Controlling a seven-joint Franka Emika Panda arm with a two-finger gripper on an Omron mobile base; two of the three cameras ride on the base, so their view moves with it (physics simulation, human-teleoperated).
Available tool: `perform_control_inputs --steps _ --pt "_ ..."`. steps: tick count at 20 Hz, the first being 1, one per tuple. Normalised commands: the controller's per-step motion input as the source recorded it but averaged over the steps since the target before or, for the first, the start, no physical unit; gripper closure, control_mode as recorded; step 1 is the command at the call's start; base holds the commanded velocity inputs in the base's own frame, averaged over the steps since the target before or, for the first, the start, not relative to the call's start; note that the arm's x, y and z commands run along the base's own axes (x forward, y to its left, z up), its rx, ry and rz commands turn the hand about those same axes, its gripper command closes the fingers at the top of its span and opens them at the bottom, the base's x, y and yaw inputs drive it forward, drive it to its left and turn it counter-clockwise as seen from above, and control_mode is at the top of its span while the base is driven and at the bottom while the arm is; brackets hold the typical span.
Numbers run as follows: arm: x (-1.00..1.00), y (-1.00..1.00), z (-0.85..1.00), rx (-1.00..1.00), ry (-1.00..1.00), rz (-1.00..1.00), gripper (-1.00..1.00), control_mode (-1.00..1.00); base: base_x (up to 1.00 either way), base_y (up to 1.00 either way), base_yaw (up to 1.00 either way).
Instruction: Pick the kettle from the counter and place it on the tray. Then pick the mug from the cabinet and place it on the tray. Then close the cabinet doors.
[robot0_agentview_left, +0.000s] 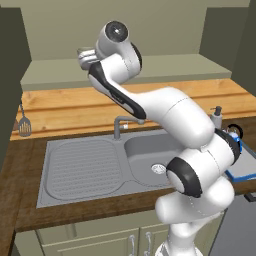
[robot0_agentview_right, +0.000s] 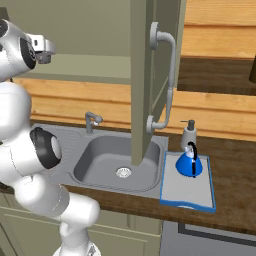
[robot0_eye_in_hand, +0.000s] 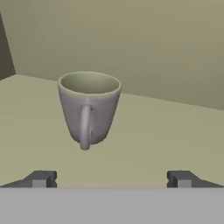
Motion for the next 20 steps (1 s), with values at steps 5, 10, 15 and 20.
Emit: perform_control_inputs --steps 5,10,15,20 --pt "0.19 0.13 -0.02 0.0 0.0 0.0 -1.0 -1.0 0.0 0.0 0.0" --pt "0.12 0.2 0.0 0.0 0.0 0.0 -1.0 -1.0 0.0 0.0 0.0" --pt "0.17 0.2 -0.03 0.0 0.0 0.0 -1.0 -1.0 0.0 0.0 0.0" --pt "0.17 0.13 -0.05 0.0 0.0 0.0 -1.0 -1.0 0.0 0.0 0.0"
